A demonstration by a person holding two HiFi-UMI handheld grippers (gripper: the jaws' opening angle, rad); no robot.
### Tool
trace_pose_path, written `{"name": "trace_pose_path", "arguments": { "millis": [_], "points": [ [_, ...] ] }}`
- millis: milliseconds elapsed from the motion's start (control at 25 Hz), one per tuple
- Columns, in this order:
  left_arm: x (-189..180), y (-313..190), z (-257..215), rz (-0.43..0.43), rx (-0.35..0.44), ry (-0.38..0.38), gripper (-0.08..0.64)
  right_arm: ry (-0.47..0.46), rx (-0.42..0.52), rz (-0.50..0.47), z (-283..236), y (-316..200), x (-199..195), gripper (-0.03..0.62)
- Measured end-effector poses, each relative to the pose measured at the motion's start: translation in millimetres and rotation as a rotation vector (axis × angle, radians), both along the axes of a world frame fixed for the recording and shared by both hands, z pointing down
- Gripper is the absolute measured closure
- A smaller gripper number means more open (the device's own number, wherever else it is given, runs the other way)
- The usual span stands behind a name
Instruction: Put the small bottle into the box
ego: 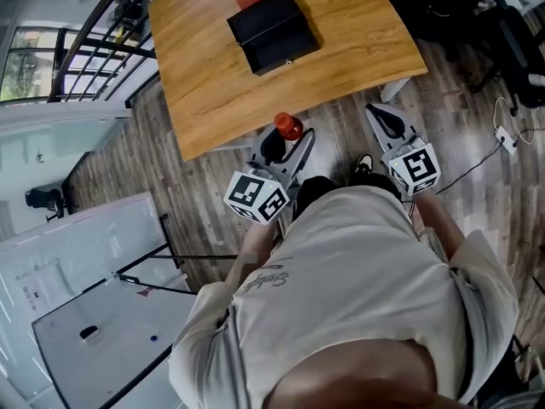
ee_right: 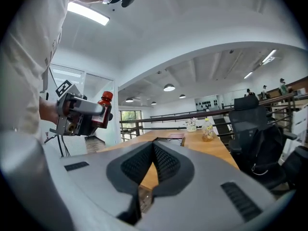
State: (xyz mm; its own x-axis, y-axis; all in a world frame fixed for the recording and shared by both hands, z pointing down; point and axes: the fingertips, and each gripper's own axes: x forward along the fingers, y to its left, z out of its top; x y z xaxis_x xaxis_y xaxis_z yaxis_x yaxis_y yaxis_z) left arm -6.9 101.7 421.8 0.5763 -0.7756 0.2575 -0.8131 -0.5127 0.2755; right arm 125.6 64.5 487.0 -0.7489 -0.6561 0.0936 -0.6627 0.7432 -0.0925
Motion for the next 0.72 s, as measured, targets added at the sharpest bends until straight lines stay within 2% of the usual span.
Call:
{"name": "trace_pose_path", "arguments": {
  "millis": [120, 240, 400, 720],
  "points": [
    [-5.0, -3.2, -0.4, -0.017, -0.014, -0.006, 0.33, -0.003, -0.001, -0.014, 0.4, -12.2, -4.0, 0.597],
    [-15.3, -19.2, -2.4, -0.062, 0.005, -0.015, 0.33, 0.0, 0.013, -0.018, 2.2, -32.6, -14.8, 0.598],
    [-26.0, -30.6, -2.0, -0.087, 0.013, 0.014, 0.33, -0.016, -0.012, -0.004, 0.3, -37.3, -23.8, 0.597],
    [-46.0, -91.5, 9.0, -0.071, 0.006, 0.077, 0.33, 0.11, 0.006, 0.061, 5.3, -71.3, -14.5, 0.597]
  ]
}}
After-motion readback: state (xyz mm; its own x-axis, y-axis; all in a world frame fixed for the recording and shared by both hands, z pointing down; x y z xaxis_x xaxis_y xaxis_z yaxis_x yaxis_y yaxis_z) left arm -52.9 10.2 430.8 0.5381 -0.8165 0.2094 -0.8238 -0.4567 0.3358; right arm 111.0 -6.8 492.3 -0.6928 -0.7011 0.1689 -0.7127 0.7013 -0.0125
